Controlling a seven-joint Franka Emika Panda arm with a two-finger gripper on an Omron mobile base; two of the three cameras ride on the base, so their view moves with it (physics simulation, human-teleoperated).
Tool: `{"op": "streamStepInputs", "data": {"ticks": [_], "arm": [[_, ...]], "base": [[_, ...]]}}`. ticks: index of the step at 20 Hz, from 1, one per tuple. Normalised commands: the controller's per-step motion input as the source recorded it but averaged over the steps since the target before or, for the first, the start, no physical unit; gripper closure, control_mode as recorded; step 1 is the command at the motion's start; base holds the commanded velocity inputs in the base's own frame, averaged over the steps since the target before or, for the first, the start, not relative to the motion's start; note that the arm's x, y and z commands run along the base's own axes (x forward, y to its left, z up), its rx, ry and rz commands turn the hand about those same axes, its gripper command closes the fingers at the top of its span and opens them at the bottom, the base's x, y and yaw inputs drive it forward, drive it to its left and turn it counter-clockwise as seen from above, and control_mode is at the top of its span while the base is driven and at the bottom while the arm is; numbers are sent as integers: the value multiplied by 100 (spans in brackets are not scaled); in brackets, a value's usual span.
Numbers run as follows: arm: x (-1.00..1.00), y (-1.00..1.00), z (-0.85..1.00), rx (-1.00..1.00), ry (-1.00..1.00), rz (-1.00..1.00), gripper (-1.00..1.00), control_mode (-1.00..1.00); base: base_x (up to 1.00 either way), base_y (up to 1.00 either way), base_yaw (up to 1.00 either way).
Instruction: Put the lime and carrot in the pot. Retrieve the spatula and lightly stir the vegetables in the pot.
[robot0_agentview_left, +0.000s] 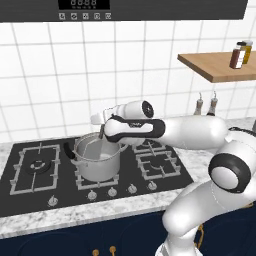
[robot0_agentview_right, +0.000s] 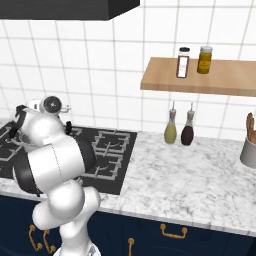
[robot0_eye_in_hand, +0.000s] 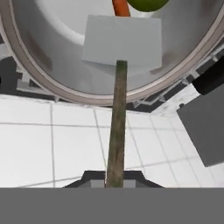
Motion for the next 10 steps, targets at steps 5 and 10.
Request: {"op": "streamStepInputs", "data": {"ticks": [5, 10], "arm": [[0, 0, 15, -11, 12, -12, 100, -100], [-7, 5, 20, -10, 5, -12, 100, -100]], "base": [[0, 0, 0], [0, 0, 0]]}}
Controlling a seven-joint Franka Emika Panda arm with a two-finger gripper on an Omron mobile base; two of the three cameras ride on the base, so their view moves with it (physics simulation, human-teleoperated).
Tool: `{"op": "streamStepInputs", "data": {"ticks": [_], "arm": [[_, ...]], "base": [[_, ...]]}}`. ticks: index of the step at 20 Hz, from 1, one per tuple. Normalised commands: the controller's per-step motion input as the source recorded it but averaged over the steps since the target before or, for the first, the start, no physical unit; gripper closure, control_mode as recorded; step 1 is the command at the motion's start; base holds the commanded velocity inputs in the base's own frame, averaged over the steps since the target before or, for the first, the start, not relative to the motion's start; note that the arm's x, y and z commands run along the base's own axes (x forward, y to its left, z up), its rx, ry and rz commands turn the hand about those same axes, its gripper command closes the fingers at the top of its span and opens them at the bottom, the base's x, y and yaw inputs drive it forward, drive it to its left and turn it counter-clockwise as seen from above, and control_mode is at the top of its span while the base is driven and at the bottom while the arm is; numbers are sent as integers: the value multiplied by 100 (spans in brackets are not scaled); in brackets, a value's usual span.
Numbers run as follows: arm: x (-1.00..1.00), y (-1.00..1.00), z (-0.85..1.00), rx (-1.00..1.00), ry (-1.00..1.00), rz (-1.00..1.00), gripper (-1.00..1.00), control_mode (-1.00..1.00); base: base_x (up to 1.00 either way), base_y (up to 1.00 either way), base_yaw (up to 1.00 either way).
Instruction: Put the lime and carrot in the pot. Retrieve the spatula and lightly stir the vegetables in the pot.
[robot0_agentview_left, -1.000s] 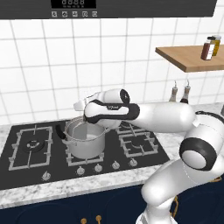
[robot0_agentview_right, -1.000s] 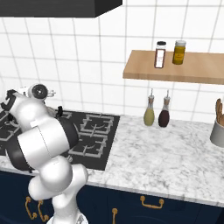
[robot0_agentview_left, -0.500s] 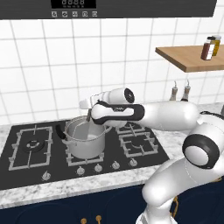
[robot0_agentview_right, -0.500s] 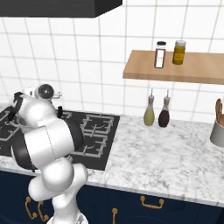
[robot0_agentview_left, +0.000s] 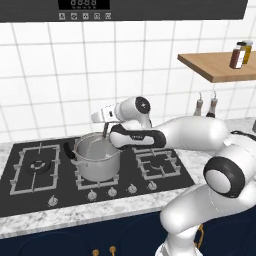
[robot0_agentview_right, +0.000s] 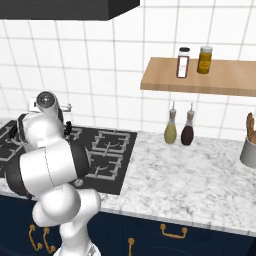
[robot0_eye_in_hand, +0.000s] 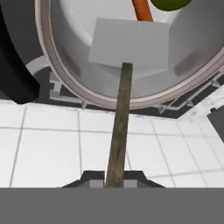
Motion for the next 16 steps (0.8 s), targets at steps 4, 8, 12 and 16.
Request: {"op": "streamStepInputs", "data": {"ticks": [4, 8, 12, 16], "arm": [[-27, 16, 27, -10, 6, -15, 100, -100], [-35, 21, 23, -6, 16, -14, 100, -100], [-15, 11, 14, 0, 16, -10, 100, -100], [-4, 6, 5, 0, 7, -7, 100, -100]], "base": [[0, 0, 0], [0, 0, 0], [0, 0, 0], [0, 0, 0]]}}
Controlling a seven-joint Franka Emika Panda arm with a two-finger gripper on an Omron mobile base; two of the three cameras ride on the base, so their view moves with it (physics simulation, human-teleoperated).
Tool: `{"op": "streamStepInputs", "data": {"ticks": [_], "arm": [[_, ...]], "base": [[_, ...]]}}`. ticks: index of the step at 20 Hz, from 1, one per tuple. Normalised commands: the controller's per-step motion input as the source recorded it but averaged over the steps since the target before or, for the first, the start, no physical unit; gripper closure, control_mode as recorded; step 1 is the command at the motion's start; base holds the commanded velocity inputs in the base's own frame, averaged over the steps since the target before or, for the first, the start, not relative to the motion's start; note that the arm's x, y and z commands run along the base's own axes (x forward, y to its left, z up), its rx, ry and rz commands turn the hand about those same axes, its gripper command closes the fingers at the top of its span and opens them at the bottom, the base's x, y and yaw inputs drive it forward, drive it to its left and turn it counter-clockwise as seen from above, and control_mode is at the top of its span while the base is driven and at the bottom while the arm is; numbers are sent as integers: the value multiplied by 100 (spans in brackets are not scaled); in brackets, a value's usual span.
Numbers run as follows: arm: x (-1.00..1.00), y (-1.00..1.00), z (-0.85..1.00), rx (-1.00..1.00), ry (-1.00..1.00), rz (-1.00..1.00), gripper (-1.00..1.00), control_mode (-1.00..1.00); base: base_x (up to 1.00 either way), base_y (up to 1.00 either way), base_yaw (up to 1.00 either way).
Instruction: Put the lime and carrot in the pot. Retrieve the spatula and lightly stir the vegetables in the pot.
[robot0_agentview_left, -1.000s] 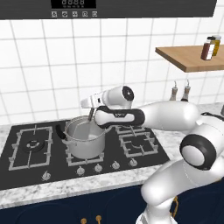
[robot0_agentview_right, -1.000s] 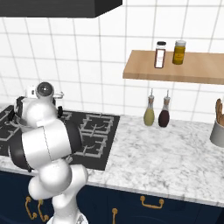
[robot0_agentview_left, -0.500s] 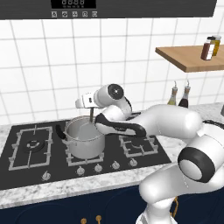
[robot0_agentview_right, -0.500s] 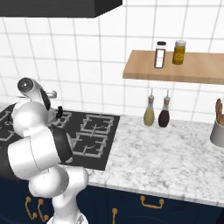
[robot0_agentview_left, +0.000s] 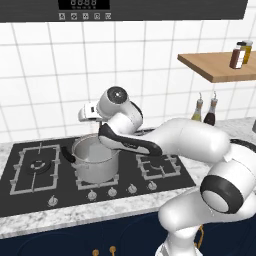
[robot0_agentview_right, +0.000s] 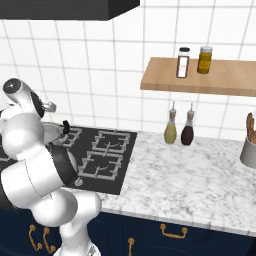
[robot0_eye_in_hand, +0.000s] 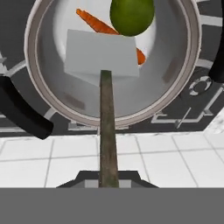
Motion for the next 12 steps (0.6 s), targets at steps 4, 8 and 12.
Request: {"op": "streamStepInputs", "data": {"ticks": [4, 8, 12], "arm": [[21, 4, -2, 0, -9, 0, 100, -100], [19, 4, -21, 0, -21, 0, 100, -100], [8, 3, -68, 2, -27, 0, 100, -100]], "base": [[0, 0, 0], [0, 0, 0], [0, 0, 0]]}}
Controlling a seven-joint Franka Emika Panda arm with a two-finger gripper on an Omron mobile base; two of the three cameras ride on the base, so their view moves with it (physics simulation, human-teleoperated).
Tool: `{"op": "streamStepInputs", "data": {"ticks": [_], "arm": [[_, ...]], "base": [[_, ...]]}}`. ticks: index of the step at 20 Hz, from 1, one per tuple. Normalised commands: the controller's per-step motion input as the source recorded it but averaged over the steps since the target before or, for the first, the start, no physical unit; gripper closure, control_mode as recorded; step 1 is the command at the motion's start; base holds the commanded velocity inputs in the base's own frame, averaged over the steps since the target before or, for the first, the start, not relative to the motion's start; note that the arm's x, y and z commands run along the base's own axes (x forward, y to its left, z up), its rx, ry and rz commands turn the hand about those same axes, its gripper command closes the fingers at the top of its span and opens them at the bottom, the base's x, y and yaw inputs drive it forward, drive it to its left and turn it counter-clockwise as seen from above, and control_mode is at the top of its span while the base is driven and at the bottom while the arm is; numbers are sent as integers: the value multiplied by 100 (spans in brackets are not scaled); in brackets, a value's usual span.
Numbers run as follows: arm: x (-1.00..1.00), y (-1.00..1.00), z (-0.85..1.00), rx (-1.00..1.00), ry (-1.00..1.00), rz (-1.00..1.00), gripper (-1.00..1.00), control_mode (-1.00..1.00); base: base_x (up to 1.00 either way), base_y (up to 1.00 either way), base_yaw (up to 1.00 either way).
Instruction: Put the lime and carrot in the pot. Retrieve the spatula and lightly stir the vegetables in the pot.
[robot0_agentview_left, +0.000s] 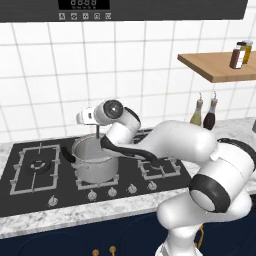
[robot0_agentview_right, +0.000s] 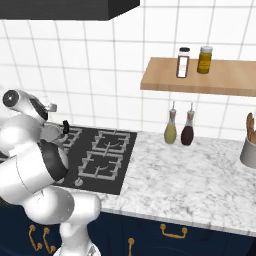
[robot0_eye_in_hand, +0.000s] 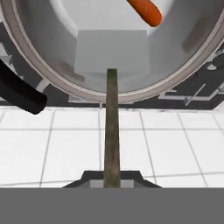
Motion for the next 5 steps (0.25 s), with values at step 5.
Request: {"op": "streamStepInputs", "data": {"ticks": [5], "arm": [[5, 16, -53, 3, -13, 0, 100, -100]], "base": [[0, 0, 0]]}}
